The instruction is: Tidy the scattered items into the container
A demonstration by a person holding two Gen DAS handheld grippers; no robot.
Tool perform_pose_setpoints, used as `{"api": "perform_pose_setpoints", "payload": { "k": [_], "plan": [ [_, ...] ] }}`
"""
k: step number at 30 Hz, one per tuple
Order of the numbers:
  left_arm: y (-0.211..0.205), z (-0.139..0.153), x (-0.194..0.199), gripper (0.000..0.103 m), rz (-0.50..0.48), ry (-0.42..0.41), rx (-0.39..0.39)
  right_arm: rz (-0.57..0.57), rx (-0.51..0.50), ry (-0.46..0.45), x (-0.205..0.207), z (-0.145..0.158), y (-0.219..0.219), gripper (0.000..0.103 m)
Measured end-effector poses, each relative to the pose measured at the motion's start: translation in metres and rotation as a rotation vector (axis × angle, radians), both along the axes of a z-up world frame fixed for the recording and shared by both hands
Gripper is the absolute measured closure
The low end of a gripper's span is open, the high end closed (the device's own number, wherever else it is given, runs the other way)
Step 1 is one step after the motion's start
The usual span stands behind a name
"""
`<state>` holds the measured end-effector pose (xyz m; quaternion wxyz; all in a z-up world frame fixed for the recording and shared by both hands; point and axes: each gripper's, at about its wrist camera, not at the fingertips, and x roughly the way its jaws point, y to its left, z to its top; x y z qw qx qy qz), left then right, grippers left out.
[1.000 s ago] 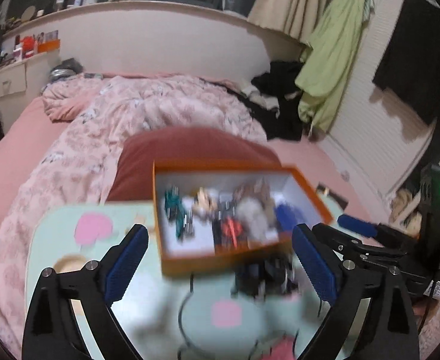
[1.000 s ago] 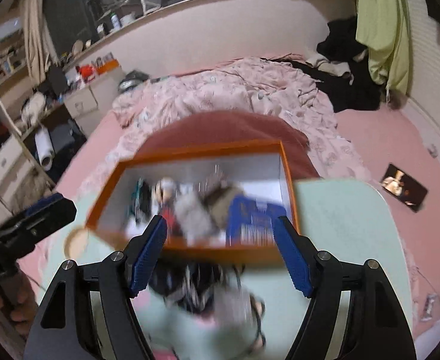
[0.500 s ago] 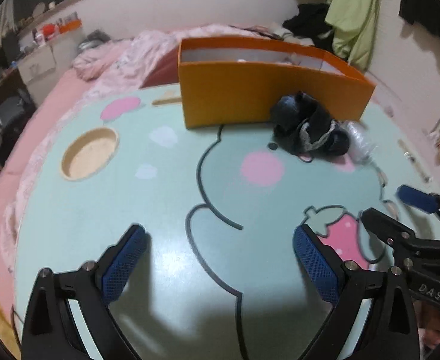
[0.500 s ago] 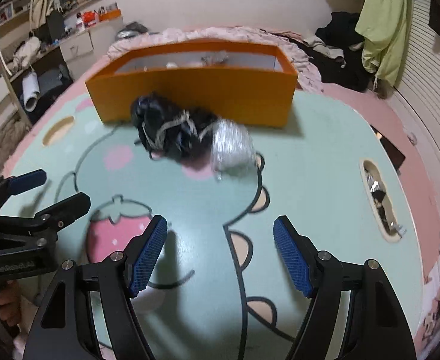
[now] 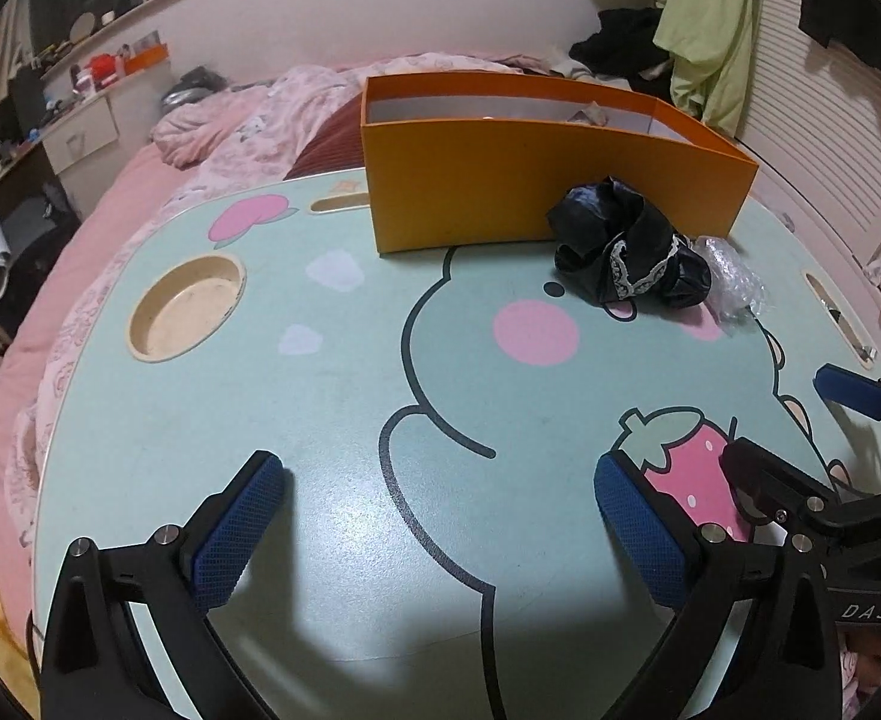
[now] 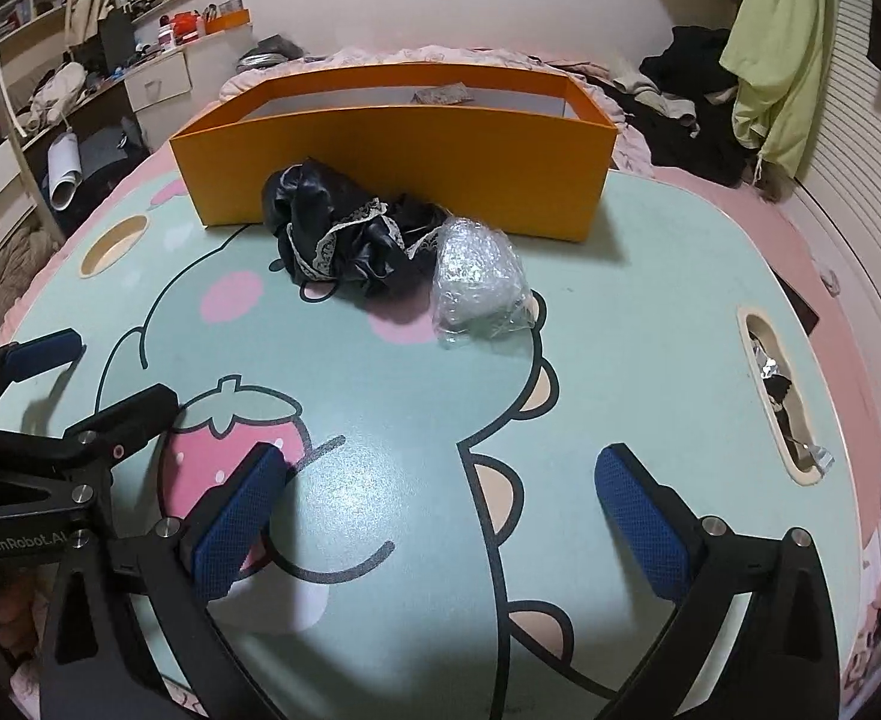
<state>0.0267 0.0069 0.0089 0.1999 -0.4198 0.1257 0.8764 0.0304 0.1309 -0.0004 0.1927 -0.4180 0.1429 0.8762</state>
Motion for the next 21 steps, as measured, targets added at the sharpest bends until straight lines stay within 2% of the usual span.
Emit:
{"api": "perform_pose_setpoints", "payload": {
  "k": [21],
  "plan": [
    [-0.0004, 0.0005, -0.0003, 0.000, -0.005, -0.001, 0.001, 0.000, 0.001, -0.001, -0.0006, 0.0020, -0.0014, 0.000]
  ]
}}
